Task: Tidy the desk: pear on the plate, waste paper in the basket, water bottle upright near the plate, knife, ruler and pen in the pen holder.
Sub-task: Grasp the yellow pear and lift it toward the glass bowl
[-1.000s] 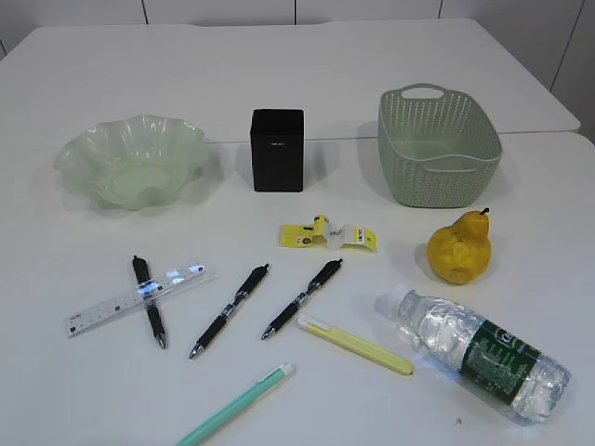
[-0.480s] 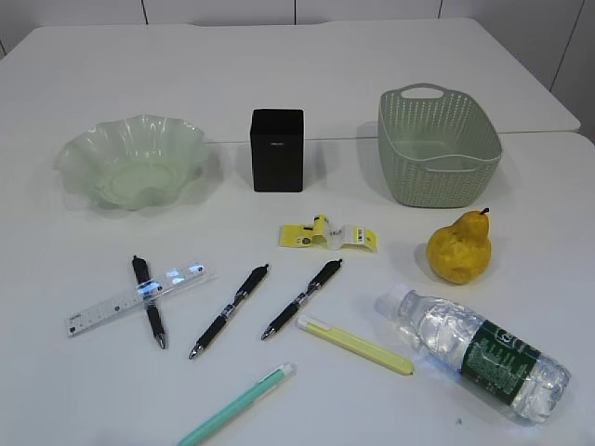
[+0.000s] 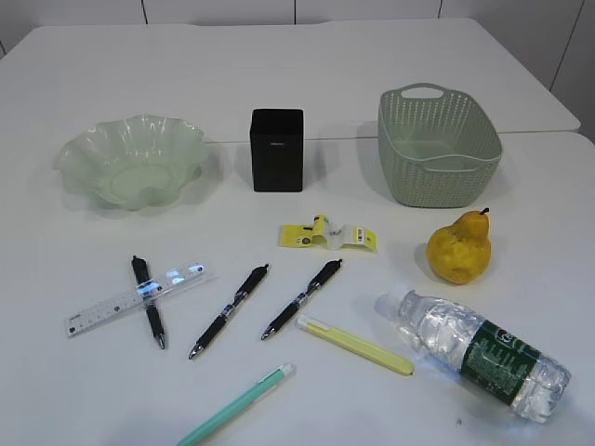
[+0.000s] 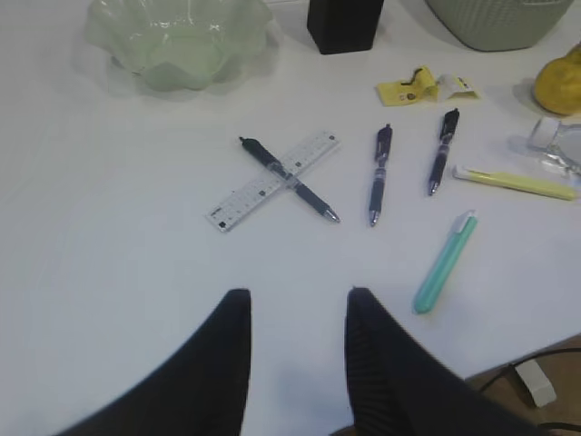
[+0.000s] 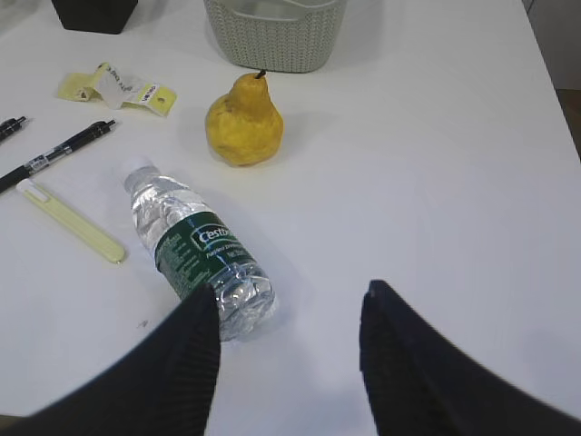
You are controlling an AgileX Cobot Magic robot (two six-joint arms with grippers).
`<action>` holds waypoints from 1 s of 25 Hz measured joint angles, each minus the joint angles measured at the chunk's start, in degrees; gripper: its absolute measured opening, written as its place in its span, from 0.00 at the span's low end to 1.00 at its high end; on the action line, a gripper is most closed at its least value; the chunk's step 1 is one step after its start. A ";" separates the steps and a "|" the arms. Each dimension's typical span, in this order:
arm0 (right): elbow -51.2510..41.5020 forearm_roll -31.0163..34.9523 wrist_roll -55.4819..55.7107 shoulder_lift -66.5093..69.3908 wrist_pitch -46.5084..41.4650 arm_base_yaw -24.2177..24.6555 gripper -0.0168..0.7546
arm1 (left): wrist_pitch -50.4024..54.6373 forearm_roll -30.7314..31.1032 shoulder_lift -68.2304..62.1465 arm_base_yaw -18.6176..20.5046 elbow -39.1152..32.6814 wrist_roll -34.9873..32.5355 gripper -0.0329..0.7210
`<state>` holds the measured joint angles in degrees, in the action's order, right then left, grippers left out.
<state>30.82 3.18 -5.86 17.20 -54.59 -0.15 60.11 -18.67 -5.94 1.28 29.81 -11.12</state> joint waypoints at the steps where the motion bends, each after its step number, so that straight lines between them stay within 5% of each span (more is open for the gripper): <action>1: 1.05 0.47 -0.61 1.73 0.55 0.00 0.55 | -0.10 -0.75 -0.68 0.00 0.00 -0.94 0.37; 25: 21.91 10.74 -10.28 37.65 -2.04 0.00 0.55 | -3.06 -10.17 -14.37 -1.59 2.39 -17.49 0.37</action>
<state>52.74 13.93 -16.14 54.85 -56.62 -0.15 57.05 -28.84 -20.31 -0.31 32.21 -28.61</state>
